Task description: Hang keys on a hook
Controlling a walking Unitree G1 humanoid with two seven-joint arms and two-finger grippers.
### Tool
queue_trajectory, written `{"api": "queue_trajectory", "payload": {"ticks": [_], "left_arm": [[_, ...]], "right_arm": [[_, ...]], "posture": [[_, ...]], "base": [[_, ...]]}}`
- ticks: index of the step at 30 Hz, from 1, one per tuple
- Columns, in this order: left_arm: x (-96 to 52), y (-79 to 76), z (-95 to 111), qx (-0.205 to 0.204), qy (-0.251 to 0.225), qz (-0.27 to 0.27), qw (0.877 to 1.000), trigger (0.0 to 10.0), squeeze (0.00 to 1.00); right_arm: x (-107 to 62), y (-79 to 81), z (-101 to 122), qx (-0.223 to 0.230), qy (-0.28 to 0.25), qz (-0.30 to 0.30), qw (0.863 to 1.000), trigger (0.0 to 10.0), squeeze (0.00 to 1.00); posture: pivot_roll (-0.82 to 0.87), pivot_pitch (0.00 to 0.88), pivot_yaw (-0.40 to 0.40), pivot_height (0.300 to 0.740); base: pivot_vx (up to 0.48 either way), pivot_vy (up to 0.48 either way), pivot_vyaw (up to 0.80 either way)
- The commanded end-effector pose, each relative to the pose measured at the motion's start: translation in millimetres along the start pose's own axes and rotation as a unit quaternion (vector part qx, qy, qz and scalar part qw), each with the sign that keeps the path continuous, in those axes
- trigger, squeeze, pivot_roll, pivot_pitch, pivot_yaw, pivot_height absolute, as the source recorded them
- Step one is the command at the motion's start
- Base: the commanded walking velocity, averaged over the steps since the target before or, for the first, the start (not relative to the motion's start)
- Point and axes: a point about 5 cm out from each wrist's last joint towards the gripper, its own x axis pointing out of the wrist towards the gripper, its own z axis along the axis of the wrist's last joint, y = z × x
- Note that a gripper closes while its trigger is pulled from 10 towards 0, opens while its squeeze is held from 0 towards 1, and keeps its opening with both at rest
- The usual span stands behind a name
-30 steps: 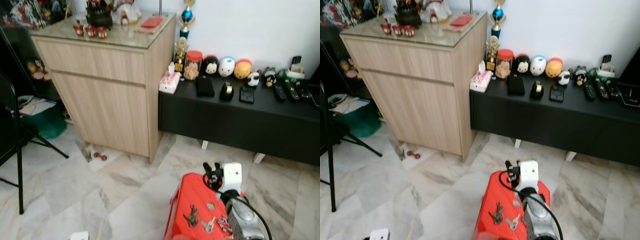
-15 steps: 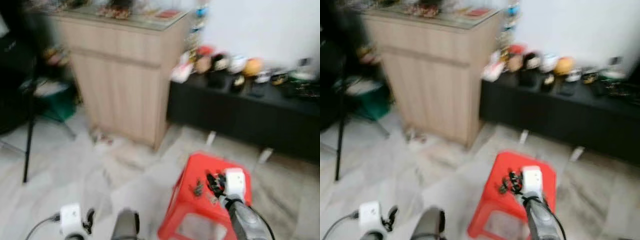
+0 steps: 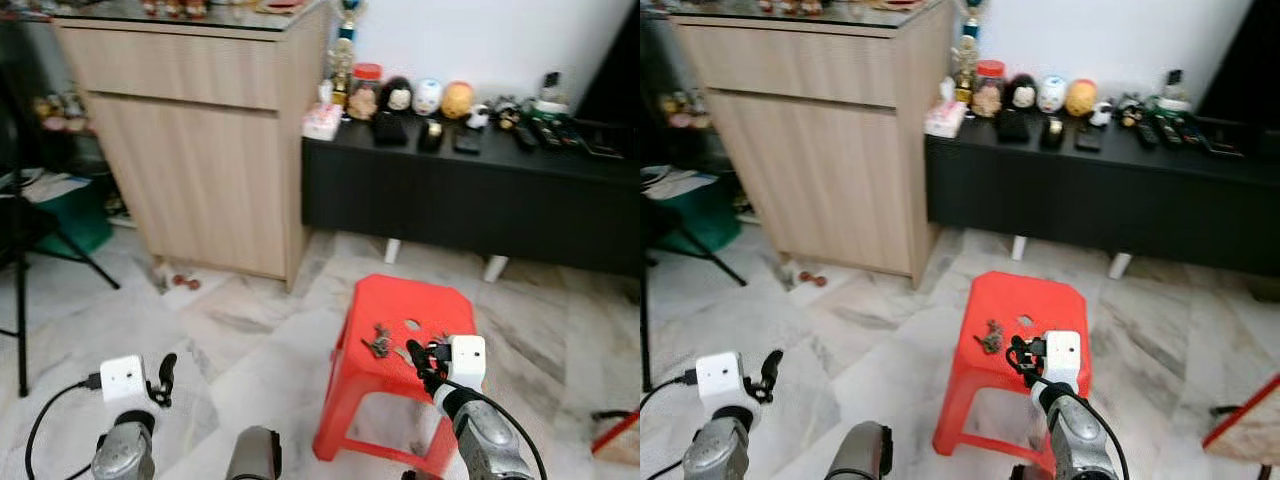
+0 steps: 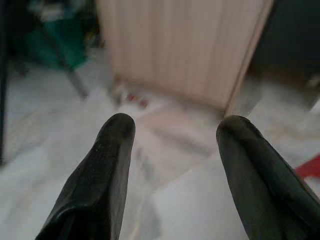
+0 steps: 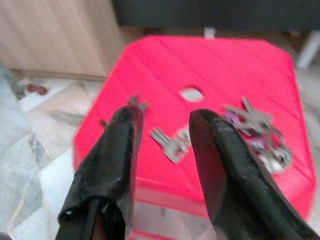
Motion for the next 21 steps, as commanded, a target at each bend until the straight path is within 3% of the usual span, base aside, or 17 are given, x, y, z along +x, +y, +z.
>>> {"api": "queue_trajectory", "payload": {"ticks": [1, 6, 14, 21], "left_arm": [[5.4, -9.4, 9.6, -0.001, -0.024, -0.022, 0.999, 10.0, 0.0], [8.3, -29.6, 15.0, 0.0, -0.034, -0.085, 0.996, 10.0, 0.0], [5.0, -30.1, 10.6, -0.005, -0.024, -0.077, 0.997, 10.0, 0.0], [3.6, -29.0, 8.9, -0.001, -0.02, -0.075, 0.997, 10.0, 0.0]], "right_arm": [[3.6, -1.2, 5.5, 0.008, -0.001, -0.007, 1.0, 10.0, 0.0], [4.9, -3.2, 6.3, 0.025, 0.001, -0.019, 1.0, 10.0, 0.0], [5.9, 1.6, 7.0, 0.004, 0.0, 0.003, 1.0, 10.0, 0.0], [3.8, 1.4, 1.9, 0.012, 0.007, -0.002, 1.0, 10.0, 0.0]], "posture": [[0.19, 0.004, -0.058, 0.619], [0.19, 0.016, -0.054, 0.619], [0.19, 0.02, -0.053, 0.619], [0.19, 0.016, -0.047, 0.619]], "base": [[0.0, 0.0, 0.0], [0.0, 0.0, 0.0], [0.0, 0.0, 0.0], [0.274, 0.0, 0.64]]}}
